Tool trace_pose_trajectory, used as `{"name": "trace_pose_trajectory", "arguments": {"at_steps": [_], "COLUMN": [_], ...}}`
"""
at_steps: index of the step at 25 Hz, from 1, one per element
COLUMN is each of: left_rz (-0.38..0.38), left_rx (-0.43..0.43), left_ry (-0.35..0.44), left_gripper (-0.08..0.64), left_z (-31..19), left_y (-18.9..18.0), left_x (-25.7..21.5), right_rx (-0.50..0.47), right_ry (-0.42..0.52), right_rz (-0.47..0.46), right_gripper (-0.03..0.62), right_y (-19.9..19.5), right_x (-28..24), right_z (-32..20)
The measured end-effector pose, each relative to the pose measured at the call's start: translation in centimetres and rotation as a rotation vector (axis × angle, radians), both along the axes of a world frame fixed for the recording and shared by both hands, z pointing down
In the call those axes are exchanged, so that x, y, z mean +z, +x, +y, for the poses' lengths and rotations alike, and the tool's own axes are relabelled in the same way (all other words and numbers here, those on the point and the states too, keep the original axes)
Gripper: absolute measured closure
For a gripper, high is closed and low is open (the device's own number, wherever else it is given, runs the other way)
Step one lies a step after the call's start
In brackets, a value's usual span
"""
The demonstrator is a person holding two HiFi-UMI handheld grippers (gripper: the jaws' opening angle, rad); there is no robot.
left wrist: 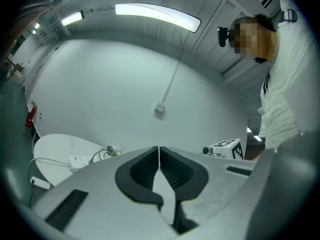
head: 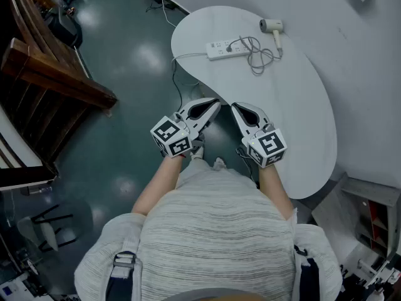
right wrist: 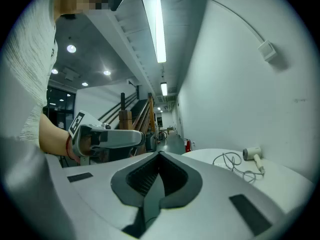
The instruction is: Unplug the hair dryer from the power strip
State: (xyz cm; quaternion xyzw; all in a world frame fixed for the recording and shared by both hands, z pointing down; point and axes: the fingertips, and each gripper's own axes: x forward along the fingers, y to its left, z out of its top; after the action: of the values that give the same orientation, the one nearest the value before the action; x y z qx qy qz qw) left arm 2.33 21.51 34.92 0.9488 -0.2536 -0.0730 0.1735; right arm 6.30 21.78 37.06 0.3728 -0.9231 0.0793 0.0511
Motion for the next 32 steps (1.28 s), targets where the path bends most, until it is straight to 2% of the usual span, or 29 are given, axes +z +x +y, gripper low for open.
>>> {"name": "trace_pose_trajectory", "arguments": {"at_steps": [11,20,32], "left_rz": [-0.005,-0.005,0.023], "left_rx": [0.014,0.017,0.034], "left_ry": [-0.019,-0.036,-0.062], "left_gripper": [0.552,0.552,0.552], "left_z": [-0.4,-1.3,-5.0], "left_y": [-0.1,-0.9,-3.8], "left_x": [0.4,0.7,1.1], "right_rx": [-0.017,-0.060,-0.032], "right_ry": [-0.009,0.006,-0.039], "right_rz": [0.001,-0.063,-0.033], "right_gripper": [0.569,0.566,0.566], "right_y": [-0.6,-1.7,-4.7], "right_x": [0.1,-0.4,0.2], "right_z": [-0.5,-1.1,-4.7]}}
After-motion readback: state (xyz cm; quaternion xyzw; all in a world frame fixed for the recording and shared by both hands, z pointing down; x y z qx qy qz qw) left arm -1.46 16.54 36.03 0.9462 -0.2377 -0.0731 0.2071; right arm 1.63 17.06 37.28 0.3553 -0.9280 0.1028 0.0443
